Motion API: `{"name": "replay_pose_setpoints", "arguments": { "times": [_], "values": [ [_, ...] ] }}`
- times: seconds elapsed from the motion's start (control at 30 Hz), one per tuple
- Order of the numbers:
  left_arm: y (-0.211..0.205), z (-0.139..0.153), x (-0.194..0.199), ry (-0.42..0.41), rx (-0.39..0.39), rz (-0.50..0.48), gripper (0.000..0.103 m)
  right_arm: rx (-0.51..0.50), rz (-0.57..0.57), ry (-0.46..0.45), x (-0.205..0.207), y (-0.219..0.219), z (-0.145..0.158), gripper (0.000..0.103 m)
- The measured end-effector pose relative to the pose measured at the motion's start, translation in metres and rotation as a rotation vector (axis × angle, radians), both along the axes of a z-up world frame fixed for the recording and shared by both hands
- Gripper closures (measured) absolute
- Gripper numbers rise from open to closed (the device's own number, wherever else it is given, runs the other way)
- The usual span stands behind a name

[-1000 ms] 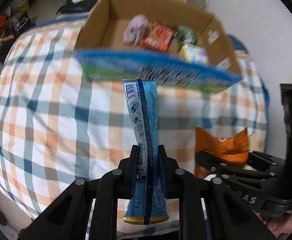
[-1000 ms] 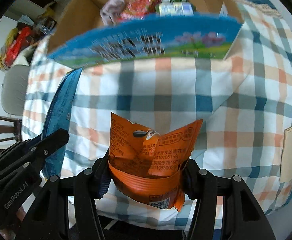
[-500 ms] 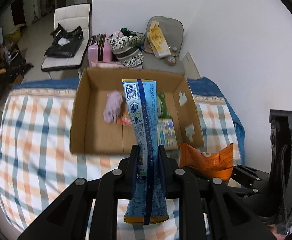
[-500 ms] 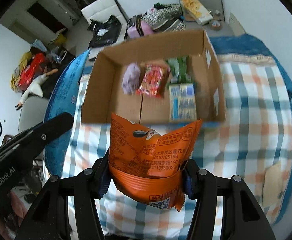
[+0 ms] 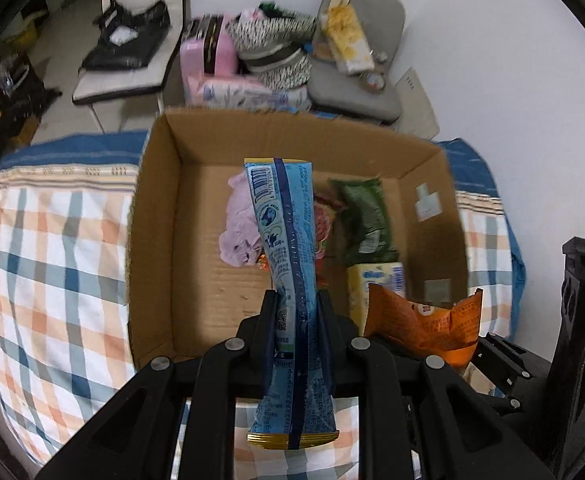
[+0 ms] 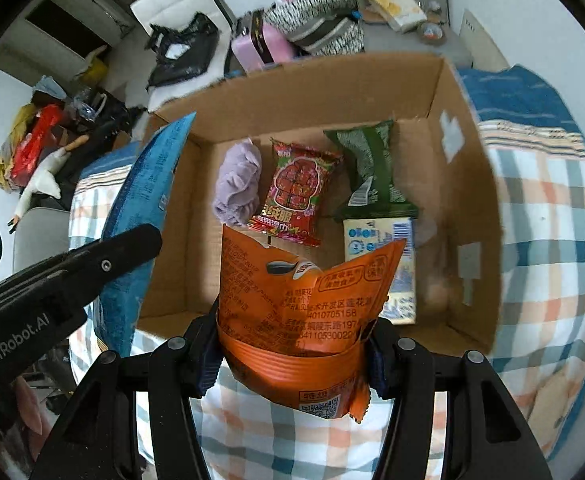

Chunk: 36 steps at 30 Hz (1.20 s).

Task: Organize soft objects
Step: 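Carry both items into the box and open both tools to drop them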

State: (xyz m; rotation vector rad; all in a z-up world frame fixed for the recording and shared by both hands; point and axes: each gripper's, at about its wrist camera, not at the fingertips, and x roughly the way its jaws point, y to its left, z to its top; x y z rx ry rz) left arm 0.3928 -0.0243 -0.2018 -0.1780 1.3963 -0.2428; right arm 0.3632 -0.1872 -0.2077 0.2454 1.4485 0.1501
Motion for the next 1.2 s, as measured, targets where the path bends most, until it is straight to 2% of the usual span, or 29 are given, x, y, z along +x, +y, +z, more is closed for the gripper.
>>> {"name": "replay_pose_setpoints", "arguments": {
  "times": [0.13,0.4,0.77,0.93,1.03,1.1,1.17,1.2],
  "values": [
    [0.003,-0.029,0.01,0.057,0.013,0.008,0.087,0.001,-0.002,0.035,0.011,0.006,-0.025,0.043],
    [0.005,-0.061,0.015,0.106,0.052,0.007,0.086,0.006,0.014,0.073,0.025,0.014,-0.061,0.043],
    [0.002,-0.067,0.011,0.091,0.137,0.004,0.082,-0.008,0.024,0.1,0.033,0.021,-0.082,0.039],
    [0.008,-0.065,0.008,0.076,0.152,0.027,0.07,-0.065,0.039,0.077,0.03,0.02,-0.076,0.029],
    [0.012,-0.061,0.005,0.063,0.16,0.045,0.047,-0.108,0.045,0.054,0.028,0.017,-0.069,0.022],
    [0.014,-0.059,0.003,0.057,0.166,0.056,0.021,-0.143,0.044,0.04,0.027,0.015,-0.066,0.015],
    [0.015,-0.057,0.0,0.049,0.169,0.068,0.014,-0.165,0.039,0.026,0.024,0.01,-0.063,0.0],
    [0.016,-0.055,-0.002,0.043,0.178,0.071,0.01,-0.171,0.034,0.021,0.023,0.009,-0.062,0.0]
  ]
}}
